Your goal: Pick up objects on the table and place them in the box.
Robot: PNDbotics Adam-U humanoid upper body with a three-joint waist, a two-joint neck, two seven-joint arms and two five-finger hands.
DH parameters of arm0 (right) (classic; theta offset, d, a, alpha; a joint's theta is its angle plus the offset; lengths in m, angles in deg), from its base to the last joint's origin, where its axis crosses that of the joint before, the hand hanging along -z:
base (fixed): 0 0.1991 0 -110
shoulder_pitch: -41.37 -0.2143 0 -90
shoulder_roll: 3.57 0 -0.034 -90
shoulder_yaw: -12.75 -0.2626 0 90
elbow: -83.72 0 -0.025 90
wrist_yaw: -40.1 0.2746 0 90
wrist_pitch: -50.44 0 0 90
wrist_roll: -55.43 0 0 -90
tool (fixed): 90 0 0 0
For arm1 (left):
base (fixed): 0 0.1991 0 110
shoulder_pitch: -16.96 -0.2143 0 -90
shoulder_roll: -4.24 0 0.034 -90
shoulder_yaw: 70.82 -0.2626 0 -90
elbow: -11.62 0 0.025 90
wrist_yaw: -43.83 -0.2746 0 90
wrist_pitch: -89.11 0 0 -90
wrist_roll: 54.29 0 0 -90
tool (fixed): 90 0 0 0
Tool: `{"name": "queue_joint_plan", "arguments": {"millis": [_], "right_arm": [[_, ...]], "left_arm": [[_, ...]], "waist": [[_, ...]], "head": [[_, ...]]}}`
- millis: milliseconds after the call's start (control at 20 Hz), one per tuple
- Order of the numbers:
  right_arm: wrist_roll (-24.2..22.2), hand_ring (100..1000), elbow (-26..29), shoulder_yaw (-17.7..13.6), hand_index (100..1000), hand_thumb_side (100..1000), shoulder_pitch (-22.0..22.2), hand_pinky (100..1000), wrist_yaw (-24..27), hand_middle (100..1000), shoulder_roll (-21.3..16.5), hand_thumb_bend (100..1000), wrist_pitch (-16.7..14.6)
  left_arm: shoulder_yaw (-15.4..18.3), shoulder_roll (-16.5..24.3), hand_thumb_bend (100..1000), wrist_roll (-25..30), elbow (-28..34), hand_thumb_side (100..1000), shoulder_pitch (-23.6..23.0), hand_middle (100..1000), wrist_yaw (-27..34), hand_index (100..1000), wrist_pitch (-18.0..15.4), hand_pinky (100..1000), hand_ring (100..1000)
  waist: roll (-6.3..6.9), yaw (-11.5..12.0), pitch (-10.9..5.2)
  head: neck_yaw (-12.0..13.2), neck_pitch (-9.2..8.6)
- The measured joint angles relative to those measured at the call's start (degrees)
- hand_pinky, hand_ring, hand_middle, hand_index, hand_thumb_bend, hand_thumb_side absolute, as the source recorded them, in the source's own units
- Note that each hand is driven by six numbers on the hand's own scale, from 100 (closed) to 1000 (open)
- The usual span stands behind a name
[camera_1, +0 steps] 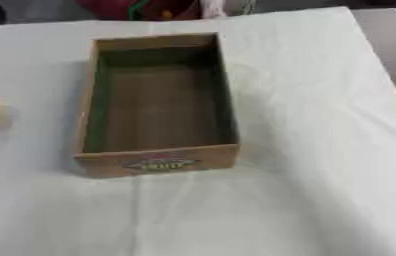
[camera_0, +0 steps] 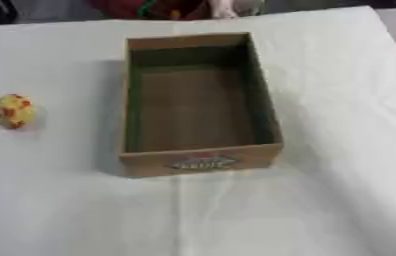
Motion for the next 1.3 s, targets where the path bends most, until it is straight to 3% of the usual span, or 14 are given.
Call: {"name": "queue_joint_plan", "arguments": {"millis": [500,650,850,1050,1200,1300], "right_arm": [[-0.14,605,0.0,0.01,830,812,0.06,607,0.3,694,-0.02,100,0.11],[-0.17,605,0.0,0.02,830,807,0.29,607,0.45,694,-0.06,100,0.11],[-0.26,605,0.0,0.02,830,807,0.51,607,0.51,694,-0.14,100,0.19],[-0.38,605,0.0,0.05,830,806,0.54,607,0.54,694,-0.48,100,0.3],[-0.45,605,0.0,0.09,830,806,0.54,607,0.66,694,-0.57,100,0.32],[-0.57,605,0.0,0.32,829,807,0.53,607,0.76,694,-0.58,100,0.35]], "left_arm": [[-1.05,6.93,106,4.08,0.0,721,3.6,517,-6.93,730,8.25,430,447],[-1.78,9.75,223,7.21,-0.03,793,5.33,566,-11.77,767,11.61,471,493],[-3.32,14.9,301,15.72,-2.47,879,9.47,632,-22.39,804,14.84,520,561],[-5.34,19.55,326,25.8,-7.2,926,14.19,677,-34.02,831,15.57,544,608],[-7.09,21.95,286,33.0,-11.27,1000,17.29,759,-40.25,902,14.36,576,692],[-8.57,22.93,234,39.28,-14.63,1000,19.03,822,-43.42,962,12.53,610,756]], "waist": [[0.47,-0.02,-1.51],[0.53,0.02,-1.98],[0.93,0.13,-2.37],[1.12,0.14,-2.84],[1.25,-0.1,-2.97],[1.41,-0.31,-3.03]], "head": [[0.08,2.63],[0.2,2.91],[0.3,2.95],[0.39,3.03],[0.6,3.4],[0.84,3.46]]}}
